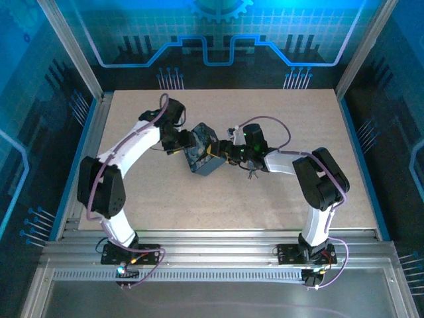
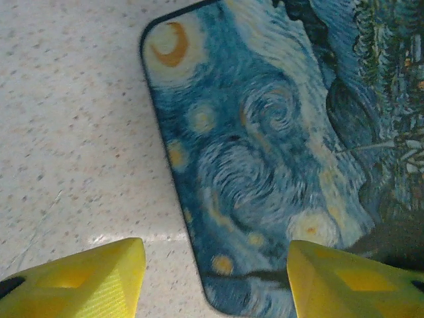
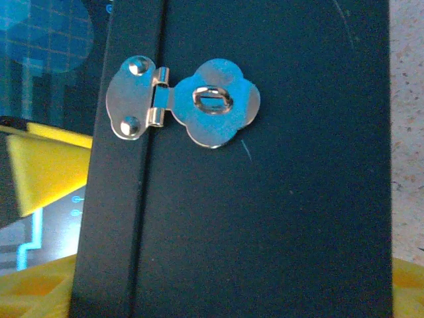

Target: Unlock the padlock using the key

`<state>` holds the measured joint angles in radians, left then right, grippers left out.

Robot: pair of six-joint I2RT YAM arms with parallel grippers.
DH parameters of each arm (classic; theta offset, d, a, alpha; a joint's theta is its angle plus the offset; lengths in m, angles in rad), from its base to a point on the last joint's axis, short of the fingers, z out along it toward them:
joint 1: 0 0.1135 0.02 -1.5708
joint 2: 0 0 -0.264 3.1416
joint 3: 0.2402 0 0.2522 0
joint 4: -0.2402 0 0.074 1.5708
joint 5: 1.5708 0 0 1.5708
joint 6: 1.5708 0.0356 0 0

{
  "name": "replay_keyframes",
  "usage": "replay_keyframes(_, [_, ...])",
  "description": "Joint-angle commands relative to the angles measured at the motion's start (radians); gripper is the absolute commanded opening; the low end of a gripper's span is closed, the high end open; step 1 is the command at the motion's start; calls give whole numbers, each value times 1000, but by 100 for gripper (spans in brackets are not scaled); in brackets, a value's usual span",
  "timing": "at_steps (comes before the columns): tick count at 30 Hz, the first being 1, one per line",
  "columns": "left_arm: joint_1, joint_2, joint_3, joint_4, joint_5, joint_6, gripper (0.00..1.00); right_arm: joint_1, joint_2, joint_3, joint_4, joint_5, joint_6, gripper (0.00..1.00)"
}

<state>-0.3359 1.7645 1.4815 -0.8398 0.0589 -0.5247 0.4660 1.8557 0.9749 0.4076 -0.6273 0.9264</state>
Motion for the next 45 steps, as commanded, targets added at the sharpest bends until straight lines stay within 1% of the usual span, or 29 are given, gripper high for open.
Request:
replay_keyframes(1, [-18, 79, 79, 5, -63, -26, 59, -28, 23, 22, 82, -81, 55, 80])
replay_keyframes(7, [-25, 178, 147, -19, -125, -31, 59, -69, 28, 30, 61, -102, 37, 86])
replay_keyframes(15, [-27, 246, 120, 18, -153, -43, 59, -112, 35, 57, -38, -115, -47, 89])
replay_keyframes(16, [-28, 253, 121, 19, -153, -44, 59, -113, 29, 62, -65, -111, -67, 90])
replay_keyframes(17, [-26, 257, 122, 19, -153, -44, 59, -115, 19, 71, -110, -100, -108, 94])
replay_keyframes(20, [-28, 256, 116, 34, -143, -53, 59, -112, -13, 106, -272, -57, -248, 96])
replay_keyframes(22, [-27, 255, 118, 36, -138, -57, 59, -106, -22, 126, -336, -45, -316, 96])
replay_keyframes(23, [-26, 254, 122, 35, -138, -55, 59, -103, -23, 131, -349, -48, -334, 100])
replay_keyframes(27, [-21, 257, 134, 30, -138, -54, 59, -64, -10, 183, -442, -45, -424, 100])
replay_keyframes(31, [-9, 247, 133, 27, -131, -60, 59, -20, 3, 243, -535, 5, -484, 100])
replay_keyframes(36, [9, 211, 140, 11, -117, -56, 59, 54, 33, 336, -697, 105, -576, 100])
replay_keyframes(38, [16, 197, 144, 3, -116, -51, 59, 78, 48, 348, -707, 119, -587, 100])
replay_keyframes(43, [35, 163, 137, -10, -116, -44, 59, 130, 96, 359, -648, 115, -551, 100])
replay_keyframes(45, [44, 145, 127, -13, -118, -46, 59, 152, 122, 391, -668, 124, -555, 100])
